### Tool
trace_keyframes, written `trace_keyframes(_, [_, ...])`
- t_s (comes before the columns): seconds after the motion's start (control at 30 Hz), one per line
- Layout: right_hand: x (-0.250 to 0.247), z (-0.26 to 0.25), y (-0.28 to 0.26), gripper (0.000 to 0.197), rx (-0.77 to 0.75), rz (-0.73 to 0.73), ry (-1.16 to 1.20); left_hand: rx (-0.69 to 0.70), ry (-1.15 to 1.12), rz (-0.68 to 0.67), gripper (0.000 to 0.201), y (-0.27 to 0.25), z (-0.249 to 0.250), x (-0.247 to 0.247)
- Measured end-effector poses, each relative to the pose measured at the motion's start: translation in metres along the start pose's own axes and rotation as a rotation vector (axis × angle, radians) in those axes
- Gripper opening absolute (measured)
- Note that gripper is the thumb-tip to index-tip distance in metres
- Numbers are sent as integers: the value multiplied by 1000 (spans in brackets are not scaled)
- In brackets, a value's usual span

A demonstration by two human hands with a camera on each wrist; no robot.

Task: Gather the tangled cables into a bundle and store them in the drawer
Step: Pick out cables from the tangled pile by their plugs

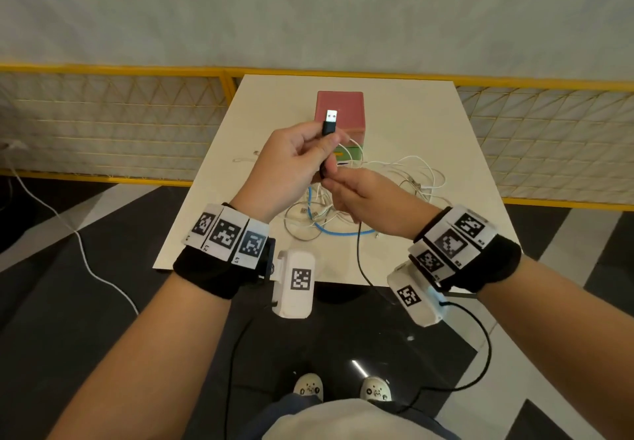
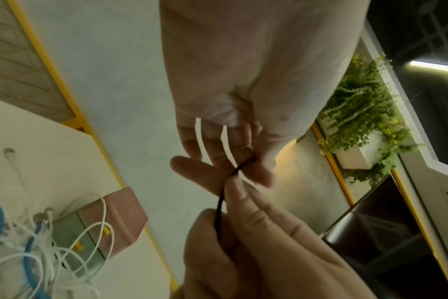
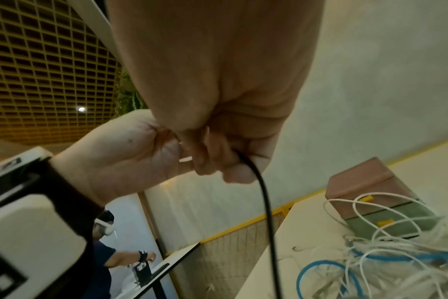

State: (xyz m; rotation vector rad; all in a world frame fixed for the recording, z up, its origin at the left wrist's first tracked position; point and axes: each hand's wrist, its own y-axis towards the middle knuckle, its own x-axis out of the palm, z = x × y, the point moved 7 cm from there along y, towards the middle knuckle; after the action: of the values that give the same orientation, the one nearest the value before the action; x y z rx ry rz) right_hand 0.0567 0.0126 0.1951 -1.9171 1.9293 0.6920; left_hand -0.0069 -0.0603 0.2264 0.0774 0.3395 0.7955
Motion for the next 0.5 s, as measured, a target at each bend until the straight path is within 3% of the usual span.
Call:
trace_keyframes(0.07, [2,3,2,21,6,13,59,22,-32,50,18,-1,-1,-5])
trace_keyframes(0.17, [16,11,0,30,-14,27,108,83,-49,182,17,2,3,-17])
trace_keyframes(0.27, [42,44,-10,31,32,-19,-12,132,-122,264,20,5,7,-26])
trace_keyframes(0.4, [86,110,-32,29,277,-283,-206,142,-199,261,20,10,5,-29])
trace_keyframes(0.43, [92,122,-38,33,313,-355,-227,102,-192,213,18,12,1,-25])
trace_keyframes(0.5, [98,137,-49,61,343,-503,-242,-11,-158,111,15,13,-10,-13])
